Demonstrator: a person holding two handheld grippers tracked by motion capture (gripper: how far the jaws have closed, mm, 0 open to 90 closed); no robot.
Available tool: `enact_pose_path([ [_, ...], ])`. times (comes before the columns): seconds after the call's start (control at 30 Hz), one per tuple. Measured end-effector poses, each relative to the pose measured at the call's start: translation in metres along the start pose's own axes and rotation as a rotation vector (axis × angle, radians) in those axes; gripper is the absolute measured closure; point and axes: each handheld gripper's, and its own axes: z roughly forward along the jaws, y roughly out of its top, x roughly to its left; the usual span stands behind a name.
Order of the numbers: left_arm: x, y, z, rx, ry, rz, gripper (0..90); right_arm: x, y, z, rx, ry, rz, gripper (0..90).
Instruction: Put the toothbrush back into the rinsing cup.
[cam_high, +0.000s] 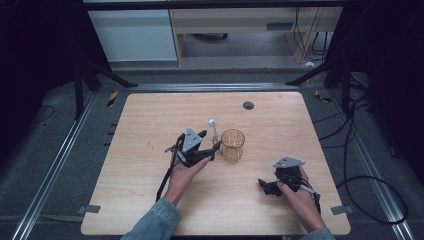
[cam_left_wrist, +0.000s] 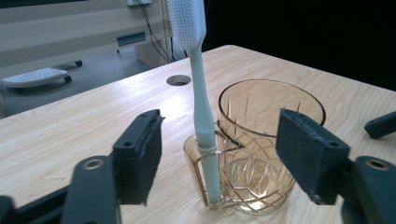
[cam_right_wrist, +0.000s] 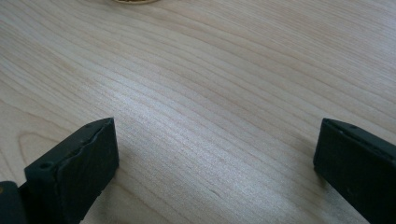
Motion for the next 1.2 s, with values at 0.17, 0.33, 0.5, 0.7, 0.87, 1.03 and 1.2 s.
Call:
enact_pose_path([
  [0.17,0.004,0.000,-0.004,0.034,-0.022,0.010,23.4,0.000,0.000,0.000,0.000,0.001,0.001,0.4],
  [0.33,0.004,0.000,-0.007,0.094,-0.038,0.016,15.3,0.000,0.000,0.000,0.001,0.001,0.002,0.4],
  [0.5,0.005,0.000,-0.011,0.136,-0.053,0.016,9.9,0.000,0.000,0.000,0.000,0.001,0.001,0.4],
  [0.7,0.009,0.004,-0.013,0.162,-0.071,-0.008,9.3,0.000,0.000,0.000,0.000,0.001,0.000,0.4],
  [0.87,0.014,0.010,-0.018,0.221,-0.093,0.012,7.7,0.000,0.000,0.000,0.000,0.000,0.000,0.4],
  [1.03,0.017,0.015,-0.024,0.335,-0.099,0.047,7.3,0.000,0.000,0.000,0.000,0.001,0.001,0.4],
  [1.2,0.019,0.014,-0.031,0.370,-0.082,0.045,7.3,0.000,0.000,0.000,0.000,0.002,0.003,0.4],
])
